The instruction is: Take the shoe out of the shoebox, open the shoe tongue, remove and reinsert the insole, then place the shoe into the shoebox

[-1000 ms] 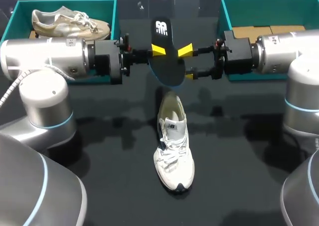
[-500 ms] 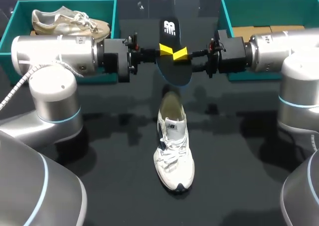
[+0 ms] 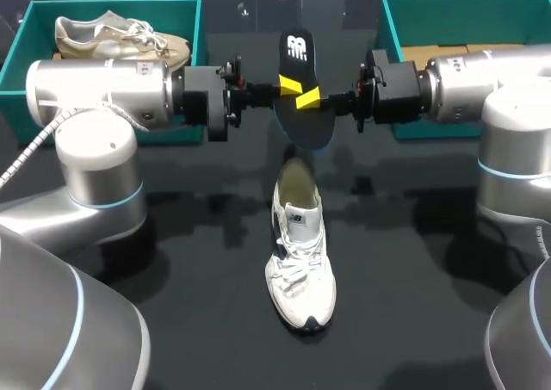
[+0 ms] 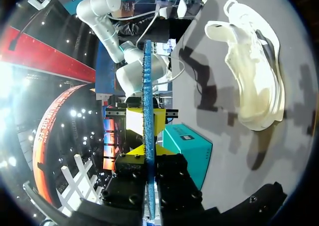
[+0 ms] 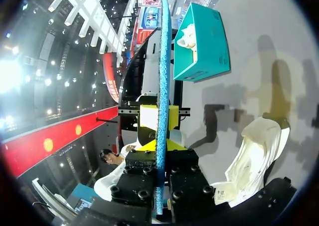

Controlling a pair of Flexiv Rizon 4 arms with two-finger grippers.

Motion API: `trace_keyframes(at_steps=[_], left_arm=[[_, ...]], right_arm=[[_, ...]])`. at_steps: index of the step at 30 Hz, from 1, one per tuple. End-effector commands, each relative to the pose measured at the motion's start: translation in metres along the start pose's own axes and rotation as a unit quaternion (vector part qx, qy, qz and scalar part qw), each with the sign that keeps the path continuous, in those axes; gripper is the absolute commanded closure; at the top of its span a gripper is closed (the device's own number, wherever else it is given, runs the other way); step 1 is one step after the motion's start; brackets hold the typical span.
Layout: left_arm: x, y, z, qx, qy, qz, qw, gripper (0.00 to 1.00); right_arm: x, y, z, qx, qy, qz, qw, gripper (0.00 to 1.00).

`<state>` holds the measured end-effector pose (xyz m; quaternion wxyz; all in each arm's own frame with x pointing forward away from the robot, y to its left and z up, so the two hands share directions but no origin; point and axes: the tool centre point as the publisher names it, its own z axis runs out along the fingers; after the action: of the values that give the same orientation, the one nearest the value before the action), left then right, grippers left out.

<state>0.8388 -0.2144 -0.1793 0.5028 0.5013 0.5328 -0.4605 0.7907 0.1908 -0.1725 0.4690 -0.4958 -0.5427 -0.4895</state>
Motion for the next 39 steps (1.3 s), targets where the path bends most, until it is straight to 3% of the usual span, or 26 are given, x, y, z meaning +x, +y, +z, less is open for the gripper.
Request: trace_keyframes(at_steps=[1, 2, 3, 8, 12, 14, 16, 18, 31, 32, 36, 39], left_arm=[[0.002, 0.0, 0.001, 0.004, 0.006, -0.001, 1.0, 1.0], [0.002, -0.001, -0.001, 0.002, 0.008, -0.003, 1.0, 0.32], [0.0, -0.002, -0.005, 0.001, 0.014, -0.006, 1.0, 0.0], [0.0, -0.007, -0.029, -0.035, 0.087, -0.043, 0.995, 0.0], [0.009, 0.0, -0.046, -0.079, 0.185, -0.162, 0.966, 0.0], [0.014, -0.001, -0.055, -0.078, 0.207, -0.196, 0.955, 0.0], [0.014, -0.001, -0.055, -0.078, 0.207, -0.196, 0.955, 0.0], [0.014, -0.001, -0.055, -0.078, 0.207, -0.196, 0.955, 0.0], [0.014, -0.001, -0.055, -0.078, 0.207, -0.196, 0.955, 0.0], [0.015, -0.003, -0.055, -0.093, 0.226, -0.216, 0.945, 0.0], [0.021, -0.011, -0.067, -0.104, 0.273, -0.321, 0.901, 0.0], [0.026, -0.015, -0.074, -0.118, 0.318, -0.386, 0.858, 0.0]], right_arm=[[-0.002, 0.001, 0.001, -0.003, 0.002, -0.001, 1.0, 1.0], [-0.003, 0.001, 0.0, -0.004, 0.002, -0.001, 1.0, 1.0], [-0.004, 0.001, -0.002, -0.005, 0.003, -0.003, 1.0, 1.0], [-0.007, 0.002, -0.014, -0.014, 0.009, -0.022, 1.0, 1.0], [-0.01, 0.005, -0.022, -0.015, 0.01, -0.037, 0.999, 1.0], [-0.013, 0.006, -0.024, -0.013, 0.008, -0.043, 0.999, 1.0], [-0.017, 0.009, -0.025, -0.021, 0.009, -0.037, 0.999, 1.0], [-0.027, 0.015, -0.023, -0.051, -0.012, 0.037, 0.998, 1.0], [-0.027, 0.015, -0.023, -0.051, -0.012, 0.037, 0.998, 1.0], [-0.027, 0.015, -0.023, -0.051, -0.012, 0.037, 0.998, 1.0], [-0.033, 0.031, -0.037, -0.14, -0.01, 0.08, 0.987, 1.0], [-0.036, 0.033, -0.039, -0.133, 0.008, 0.058, 0.989, 1.0]])
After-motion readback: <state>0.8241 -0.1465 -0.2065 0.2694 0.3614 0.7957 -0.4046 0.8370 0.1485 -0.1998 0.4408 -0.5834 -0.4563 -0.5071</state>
